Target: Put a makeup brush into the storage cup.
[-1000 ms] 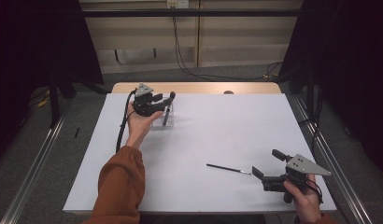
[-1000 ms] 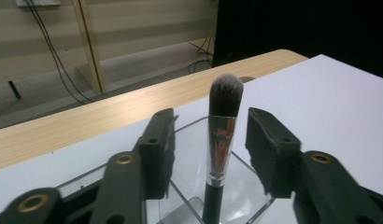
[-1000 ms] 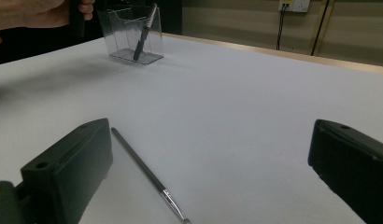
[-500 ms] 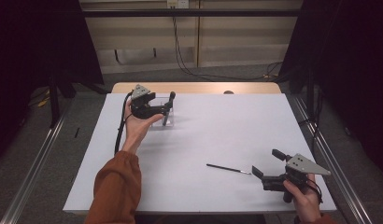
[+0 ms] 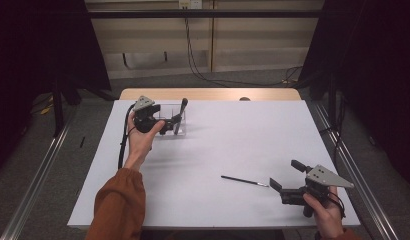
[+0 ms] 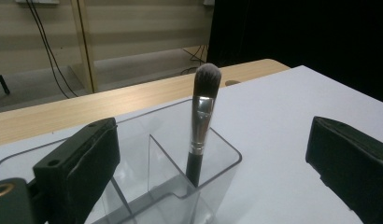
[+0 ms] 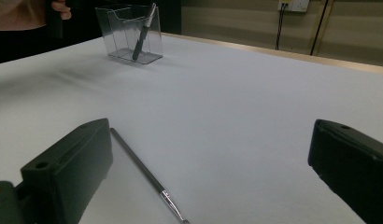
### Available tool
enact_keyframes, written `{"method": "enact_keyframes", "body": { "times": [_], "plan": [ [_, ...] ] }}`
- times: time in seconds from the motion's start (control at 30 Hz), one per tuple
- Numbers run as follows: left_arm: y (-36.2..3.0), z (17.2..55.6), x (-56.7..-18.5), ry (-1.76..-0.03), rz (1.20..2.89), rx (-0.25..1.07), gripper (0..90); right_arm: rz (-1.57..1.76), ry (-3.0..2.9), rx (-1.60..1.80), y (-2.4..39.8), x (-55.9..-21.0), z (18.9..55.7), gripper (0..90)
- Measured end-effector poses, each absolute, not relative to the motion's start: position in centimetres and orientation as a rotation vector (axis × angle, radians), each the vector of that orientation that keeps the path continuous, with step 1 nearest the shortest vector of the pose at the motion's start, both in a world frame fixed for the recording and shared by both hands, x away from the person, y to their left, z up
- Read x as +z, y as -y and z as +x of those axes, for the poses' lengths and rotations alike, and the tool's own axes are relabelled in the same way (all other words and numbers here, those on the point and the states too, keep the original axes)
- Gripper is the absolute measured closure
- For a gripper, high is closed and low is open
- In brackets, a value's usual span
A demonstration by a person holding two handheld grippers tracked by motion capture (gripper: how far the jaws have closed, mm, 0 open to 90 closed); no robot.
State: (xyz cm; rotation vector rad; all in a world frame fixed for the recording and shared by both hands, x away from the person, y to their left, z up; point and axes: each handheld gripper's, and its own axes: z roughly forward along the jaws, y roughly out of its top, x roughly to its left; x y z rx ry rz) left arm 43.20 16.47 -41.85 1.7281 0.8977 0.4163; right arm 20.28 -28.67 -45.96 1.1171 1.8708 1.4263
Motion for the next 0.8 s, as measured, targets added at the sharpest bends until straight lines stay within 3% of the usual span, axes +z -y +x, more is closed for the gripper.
{"method": "enact_keyframes", "body": {
  "times": [0.8],
  "plan": [
    [-19.3, 39.1, -41.6, -0.886, 1.734, 0.505, 2.7, 1.122, -1.871, 1.422, 28.6, -46.0, 20.4, 0.0]
  ]
}}
